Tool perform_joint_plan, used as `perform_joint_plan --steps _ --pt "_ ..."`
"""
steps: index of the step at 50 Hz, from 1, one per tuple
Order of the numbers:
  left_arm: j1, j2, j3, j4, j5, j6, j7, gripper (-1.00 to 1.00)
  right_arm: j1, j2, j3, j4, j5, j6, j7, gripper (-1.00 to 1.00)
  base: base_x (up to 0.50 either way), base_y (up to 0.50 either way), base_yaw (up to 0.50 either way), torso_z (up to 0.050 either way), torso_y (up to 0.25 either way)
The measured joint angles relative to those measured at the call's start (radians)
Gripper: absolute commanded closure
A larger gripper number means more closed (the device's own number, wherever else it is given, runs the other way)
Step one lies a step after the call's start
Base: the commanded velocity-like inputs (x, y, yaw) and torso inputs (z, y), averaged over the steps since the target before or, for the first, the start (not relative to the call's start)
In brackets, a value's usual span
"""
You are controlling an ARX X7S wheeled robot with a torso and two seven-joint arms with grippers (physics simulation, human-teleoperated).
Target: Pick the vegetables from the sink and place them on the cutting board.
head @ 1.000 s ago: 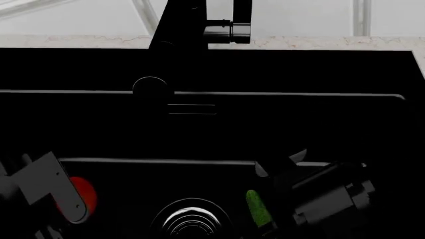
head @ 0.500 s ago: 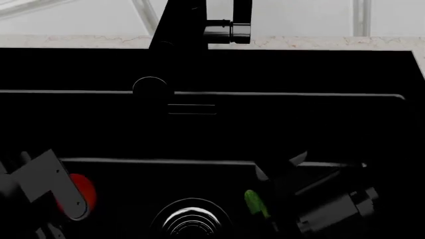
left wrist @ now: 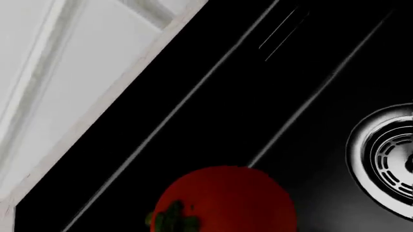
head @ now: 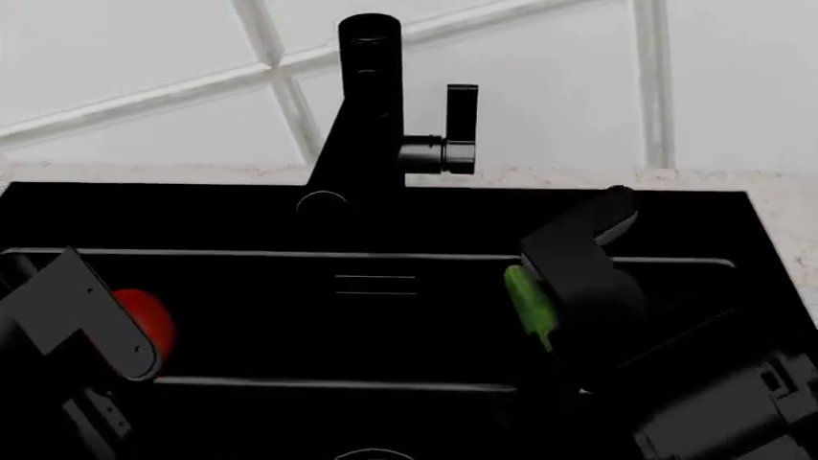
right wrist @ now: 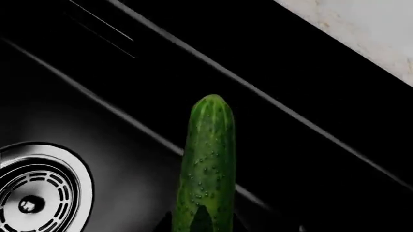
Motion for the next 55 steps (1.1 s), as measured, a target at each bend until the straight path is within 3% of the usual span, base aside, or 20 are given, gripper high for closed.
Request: perform_joint_plan --steps 12,39,55 --pt "-0.022 0.016 -0.033 -0.025 0.01 0.007 -0.037 1.0 -0.003 0.052 0.069 -0.126 0.005 -0.017 0.06 1.0 0.02 0.0 0.0 0.0 0.25" --pt "-0.059 0.035 -0.069 -0.034 0.011 0.023 -0.064 1.0 0.011 0.097 0.111 -0.243 0.028 0.035 0.095 1.0 -0.5 0.0 0.0 0.0 0.25" --pt "-0.071 0.03 -0.045 -0.01 0.045 0.056 -0.087 1.0 0.014 0.109 0.126 -0.281 0.039 0.043 0.104 1.0 -0.5 0.0 0.0 0.0 0.0"
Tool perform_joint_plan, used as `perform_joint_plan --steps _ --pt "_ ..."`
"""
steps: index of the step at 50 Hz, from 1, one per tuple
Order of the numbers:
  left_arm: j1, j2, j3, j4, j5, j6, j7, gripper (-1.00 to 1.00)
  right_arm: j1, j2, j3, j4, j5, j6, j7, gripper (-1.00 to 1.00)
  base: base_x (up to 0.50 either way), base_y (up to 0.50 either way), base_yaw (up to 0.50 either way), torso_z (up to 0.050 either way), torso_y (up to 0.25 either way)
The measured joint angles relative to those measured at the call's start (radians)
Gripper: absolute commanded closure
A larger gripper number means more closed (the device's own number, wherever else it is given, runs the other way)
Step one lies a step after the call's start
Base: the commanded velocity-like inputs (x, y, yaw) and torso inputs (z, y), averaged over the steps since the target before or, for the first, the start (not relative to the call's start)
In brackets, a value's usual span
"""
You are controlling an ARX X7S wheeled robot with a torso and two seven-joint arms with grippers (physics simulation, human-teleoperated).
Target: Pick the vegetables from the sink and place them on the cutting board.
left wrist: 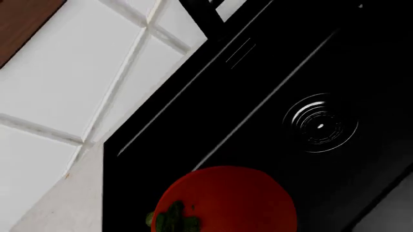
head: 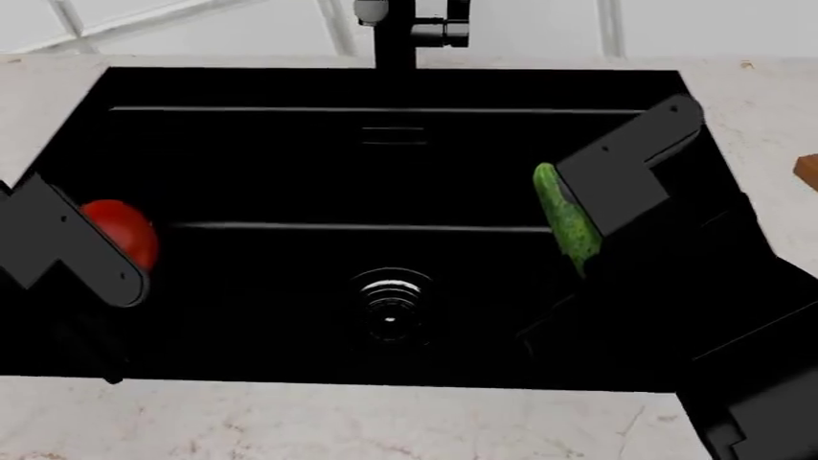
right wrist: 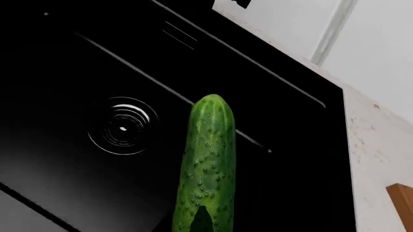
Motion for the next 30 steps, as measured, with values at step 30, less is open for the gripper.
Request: perform_joint_plan --steps 30 --pt "-0.109 0.066 0.012 -0.016 0.041 0.034 -0.043 1.0 -0.015 0.014 0.109 -0.081 -0.008 -0.139 0.07 1.0 -0.02 -0.42 0.0 0.0 0.0"
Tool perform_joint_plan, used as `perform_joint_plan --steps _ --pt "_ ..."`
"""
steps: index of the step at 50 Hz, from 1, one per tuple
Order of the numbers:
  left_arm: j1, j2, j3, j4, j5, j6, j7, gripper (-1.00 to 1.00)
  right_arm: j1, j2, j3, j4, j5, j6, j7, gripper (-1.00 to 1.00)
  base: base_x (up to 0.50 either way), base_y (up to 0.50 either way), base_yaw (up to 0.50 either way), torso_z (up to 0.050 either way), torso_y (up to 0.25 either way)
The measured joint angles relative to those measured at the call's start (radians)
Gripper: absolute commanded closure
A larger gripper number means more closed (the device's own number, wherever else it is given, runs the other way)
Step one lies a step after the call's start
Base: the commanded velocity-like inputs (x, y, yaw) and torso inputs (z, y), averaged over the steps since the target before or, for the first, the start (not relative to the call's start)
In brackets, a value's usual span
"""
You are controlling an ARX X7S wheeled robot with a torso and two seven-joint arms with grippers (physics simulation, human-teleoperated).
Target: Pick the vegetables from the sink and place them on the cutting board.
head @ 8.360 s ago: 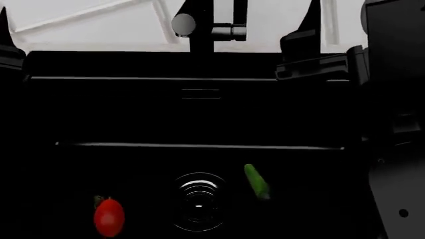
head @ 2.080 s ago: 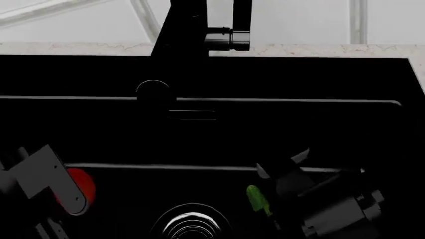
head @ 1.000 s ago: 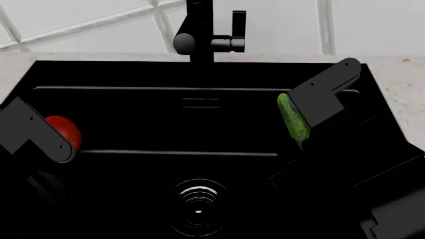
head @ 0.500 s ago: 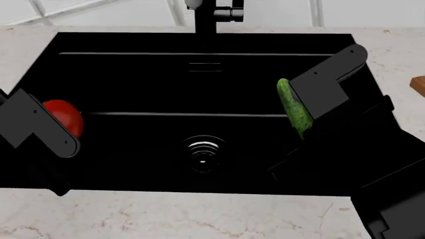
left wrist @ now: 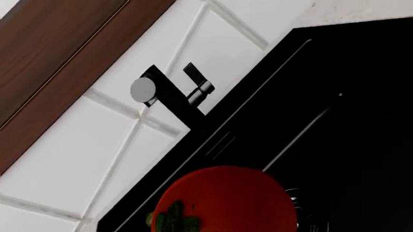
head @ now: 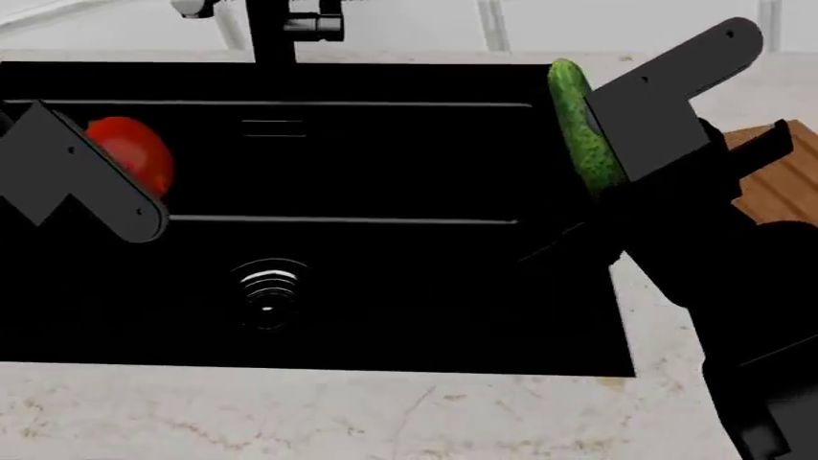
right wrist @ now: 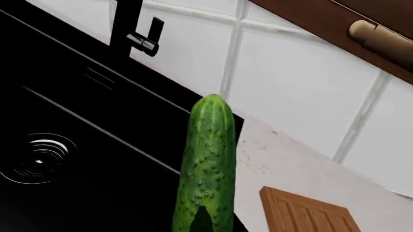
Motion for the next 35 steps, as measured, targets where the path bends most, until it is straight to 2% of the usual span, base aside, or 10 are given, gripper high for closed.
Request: perform_joint_plan --steps 35 --pt "-0.037 0.05 0.007 -0.036 -0.003 0.042 -0.012 1.0 -0.027 0.018 0.075 -0.046 0.013 -0.037 0.052 1.0 0.0 -0.5 0.0 0.0 0.0"
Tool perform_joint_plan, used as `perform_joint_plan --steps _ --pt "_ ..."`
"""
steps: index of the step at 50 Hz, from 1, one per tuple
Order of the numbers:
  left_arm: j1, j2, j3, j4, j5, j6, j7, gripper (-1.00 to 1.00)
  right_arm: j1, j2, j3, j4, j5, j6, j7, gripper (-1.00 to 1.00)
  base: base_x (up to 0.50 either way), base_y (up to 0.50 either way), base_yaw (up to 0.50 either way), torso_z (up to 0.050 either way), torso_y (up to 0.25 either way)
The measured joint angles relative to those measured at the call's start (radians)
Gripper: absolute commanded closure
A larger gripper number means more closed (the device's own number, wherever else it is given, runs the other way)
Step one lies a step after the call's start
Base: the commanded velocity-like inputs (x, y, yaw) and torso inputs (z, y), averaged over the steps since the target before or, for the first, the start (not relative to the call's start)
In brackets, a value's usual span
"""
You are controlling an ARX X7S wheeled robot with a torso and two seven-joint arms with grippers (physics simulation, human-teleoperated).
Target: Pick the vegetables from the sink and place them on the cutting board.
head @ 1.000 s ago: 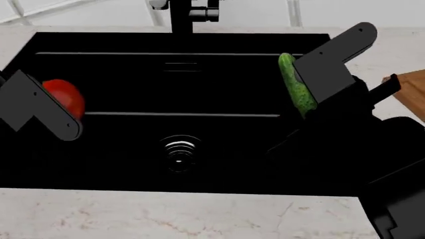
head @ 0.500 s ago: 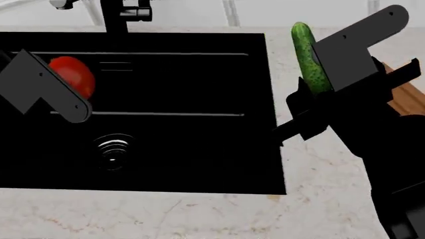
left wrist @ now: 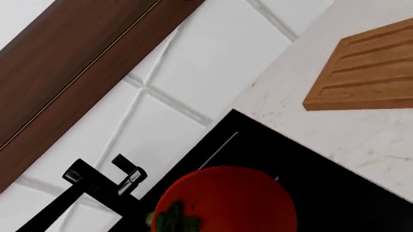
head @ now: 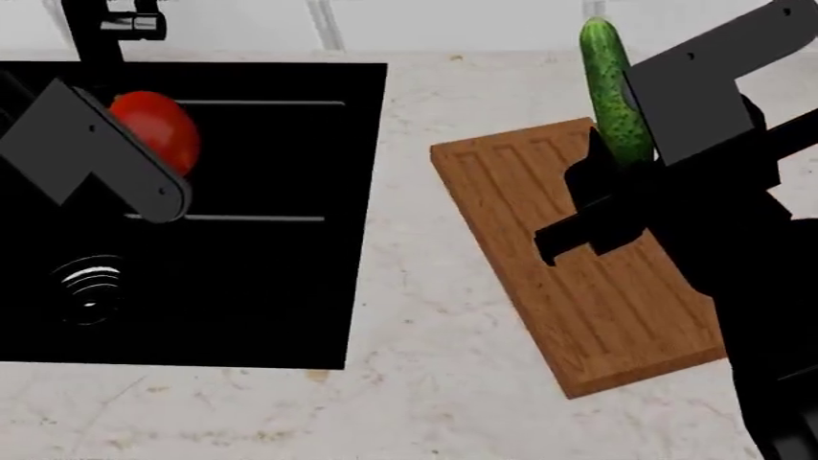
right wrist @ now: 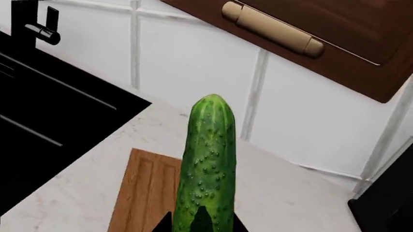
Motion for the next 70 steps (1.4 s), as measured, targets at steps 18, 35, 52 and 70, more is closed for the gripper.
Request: perform_joint_plan --steps 18,35,52,70 --pt "-0.013 0.009 0.003 -0.014 -0.002 0.016 0.0 1.0 -0.007 0.007 0.016 -0.018 0.008 0.005 0.013 1.0 0.03 -0.5 0.0 0.0 0.0" --pt "-0.02 0.013 0.008 -0.01 -0.006 0.014 -0.001 1.0 -0.022 0.017 0.018 -0.033 0.001 -0.01 0.022 1.0 0.21 -0.29 0.0 0.0 0.001" --pt "-0.027 0.026 -0.006 -0.028 -0.016 0.012 -0.006 1.0 -0.033 0.011 0.01 -0.044 -0.002 -0.03 0.026 1.0 0.22 0.0 0.0 0.0 0.001" --pt "-0.184 0.139 -0.04 -0.283 -0.105 -0.021 0.092 1.0 0.016 -0.016 0.009 -0.054 0.024 0.06 0.046 1.0 0.0 0.0 0.0 0.0 0.001"
